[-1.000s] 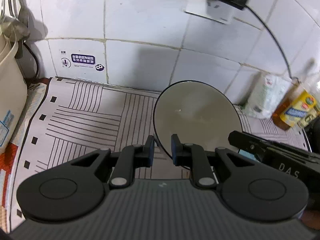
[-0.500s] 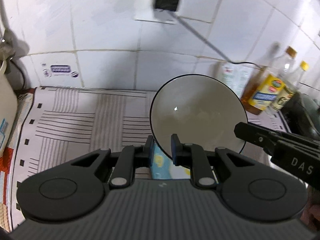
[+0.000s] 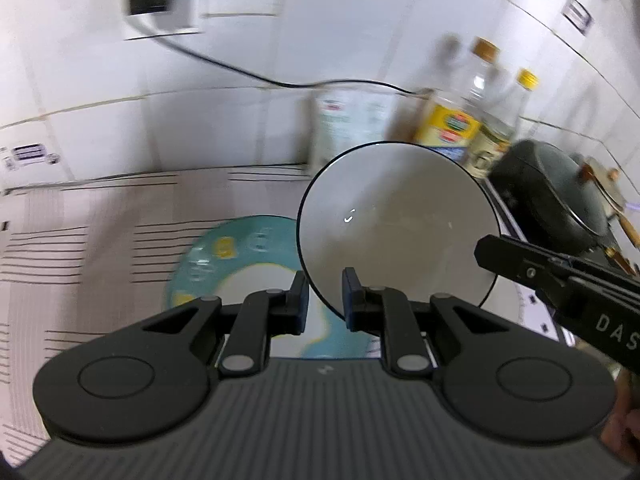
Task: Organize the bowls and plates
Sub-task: 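Carry the held bowl with the left gripper toward the stacked bowls, then lower the held bowl onto the stacked white bowls and open the left gripper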
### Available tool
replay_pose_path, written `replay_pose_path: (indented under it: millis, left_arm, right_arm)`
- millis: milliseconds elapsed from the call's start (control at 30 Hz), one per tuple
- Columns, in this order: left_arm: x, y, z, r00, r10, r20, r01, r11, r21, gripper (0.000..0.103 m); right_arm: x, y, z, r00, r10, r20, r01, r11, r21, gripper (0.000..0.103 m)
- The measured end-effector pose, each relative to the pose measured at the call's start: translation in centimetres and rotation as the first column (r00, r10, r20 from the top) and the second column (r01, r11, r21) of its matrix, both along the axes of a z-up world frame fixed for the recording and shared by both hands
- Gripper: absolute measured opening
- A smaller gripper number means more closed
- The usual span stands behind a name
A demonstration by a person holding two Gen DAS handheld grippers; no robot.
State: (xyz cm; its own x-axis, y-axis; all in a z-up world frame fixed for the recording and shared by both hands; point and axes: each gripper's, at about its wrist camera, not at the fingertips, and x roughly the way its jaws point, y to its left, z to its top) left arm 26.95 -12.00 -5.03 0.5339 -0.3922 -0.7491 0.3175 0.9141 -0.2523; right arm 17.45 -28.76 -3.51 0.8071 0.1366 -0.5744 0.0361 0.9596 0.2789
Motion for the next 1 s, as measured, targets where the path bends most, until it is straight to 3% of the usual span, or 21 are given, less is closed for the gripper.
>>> replay_pose_path:
  millis: [433,633,1000]
  left_arm:
    - [-0.6,-9.5,-1.4,0.985,-0.163,-0.048,0.164,0.986,0.013,0.015]
    - [-0.2,-11.5,-3.1,0.979,-0.181,-0.094,0.181,0.983,-0.005,0.015]
    - [0.7,-14.2,-5.6,0.963,-0.216,-0.159,0.229,0.971,0.063,0.015]
  right_arm:
    - [-4.3,-8.0,-1.2,0.985,-0.17,-0.016,0.17,0.985,0.02,0.016]
    - [-4.7,-10.4,-3.1,0.976,-0.212,-0.048,0.214,0.975,0.053,0.016]
    - [-4.7,-11.9,-5.7,0.966,-0.239,-0.098,0.246,0.967,0.061,0.016]
